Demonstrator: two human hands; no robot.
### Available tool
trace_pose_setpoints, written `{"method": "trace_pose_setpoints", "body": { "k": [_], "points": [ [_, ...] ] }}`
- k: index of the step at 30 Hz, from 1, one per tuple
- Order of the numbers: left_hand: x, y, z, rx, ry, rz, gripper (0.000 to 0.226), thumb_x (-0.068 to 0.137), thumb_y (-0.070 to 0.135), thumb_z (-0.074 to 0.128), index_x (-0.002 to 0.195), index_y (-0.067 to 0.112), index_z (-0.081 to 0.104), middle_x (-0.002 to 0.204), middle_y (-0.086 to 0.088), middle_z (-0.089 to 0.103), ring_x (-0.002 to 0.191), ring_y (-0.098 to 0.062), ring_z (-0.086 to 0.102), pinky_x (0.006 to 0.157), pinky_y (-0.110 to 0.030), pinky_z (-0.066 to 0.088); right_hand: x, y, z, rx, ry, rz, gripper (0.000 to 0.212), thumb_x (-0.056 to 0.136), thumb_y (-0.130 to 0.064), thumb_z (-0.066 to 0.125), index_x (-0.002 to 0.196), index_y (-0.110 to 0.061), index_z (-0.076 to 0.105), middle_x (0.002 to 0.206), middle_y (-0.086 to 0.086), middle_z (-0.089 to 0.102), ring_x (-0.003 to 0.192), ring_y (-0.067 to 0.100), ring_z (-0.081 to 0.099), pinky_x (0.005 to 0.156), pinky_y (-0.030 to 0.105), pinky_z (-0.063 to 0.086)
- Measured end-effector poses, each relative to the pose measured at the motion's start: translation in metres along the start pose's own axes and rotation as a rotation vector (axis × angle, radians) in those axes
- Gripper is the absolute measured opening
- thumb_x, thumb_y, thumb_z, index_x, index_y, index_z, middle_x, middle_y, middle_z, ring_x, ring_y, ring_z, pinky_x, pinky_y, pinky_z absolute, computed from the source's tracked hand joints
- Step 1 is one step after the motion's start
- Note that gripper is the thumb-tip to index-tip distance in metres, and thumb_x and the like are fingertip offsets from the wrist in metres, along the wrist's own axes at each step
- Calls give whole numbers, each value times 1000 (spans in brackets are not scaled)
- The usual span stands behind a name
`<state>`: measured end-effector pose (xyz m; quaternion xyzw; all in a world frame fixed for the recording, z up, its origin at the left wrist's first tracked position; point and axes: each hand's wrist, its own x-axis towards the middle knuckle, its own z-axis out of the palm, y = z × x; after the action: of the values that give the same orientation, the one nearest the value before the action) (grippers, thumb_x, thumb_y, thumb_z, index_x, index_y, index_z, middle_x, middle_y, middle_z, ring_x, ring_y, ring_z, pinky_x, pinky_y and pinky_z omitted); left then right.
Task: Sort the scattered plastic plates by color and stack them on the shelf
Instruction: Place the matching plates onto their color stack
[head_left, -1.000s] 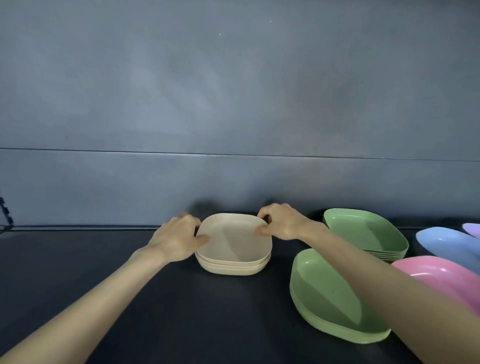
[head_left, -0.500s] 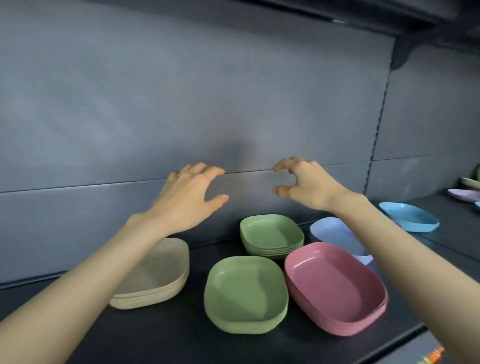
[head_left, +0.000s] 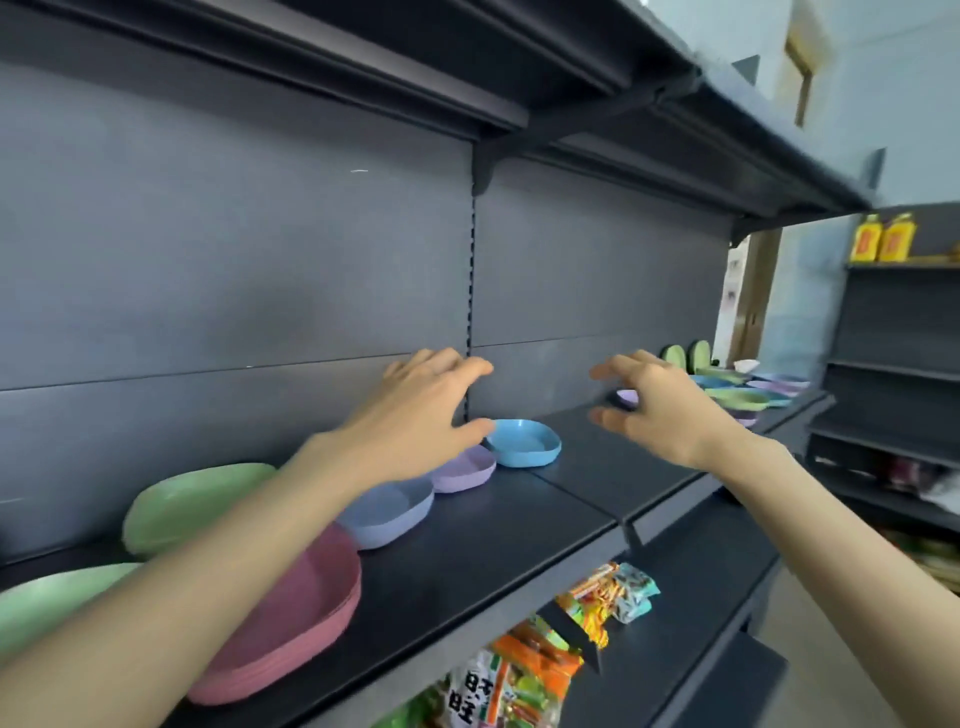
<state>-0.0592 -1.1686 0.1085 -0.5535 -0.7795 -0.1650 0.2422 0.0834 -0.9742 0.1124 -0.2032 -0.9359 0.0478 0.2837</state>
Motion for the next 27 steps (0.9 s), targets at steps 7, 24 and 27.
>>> {"method": "trace_pose_setpoints", "body": {
  "k": [7,24,27],
  "points": [
    [71,89,55,-6,-21,66,53,93,45,46,141,26,32,134,4,44,127,-18,34,104,-33,25,-9,123,-31,-49,6,53,37,84,-26,66,118,-13,57,112,7,55,105,26,52,79,26,34],
    [298,124,220,-17,-44,74,54,92,49,45,140,27,32,124,4,51,116,-18,42,97,-31,30,139,344,19,-112,-51,31,43,87,-34,62,125,-17,52,122,4,51,108,25,50,85,32,41],
    [352,134,254,-38,-83,78,54,92,49,46,140,27,32,126,3,50,117,-19,42,97,-32,31,167,393,22,-137,-58,65,46,87,-32,62,128,-17,51,125,4,50,111,26,50,91,38,42]
  ]
}}
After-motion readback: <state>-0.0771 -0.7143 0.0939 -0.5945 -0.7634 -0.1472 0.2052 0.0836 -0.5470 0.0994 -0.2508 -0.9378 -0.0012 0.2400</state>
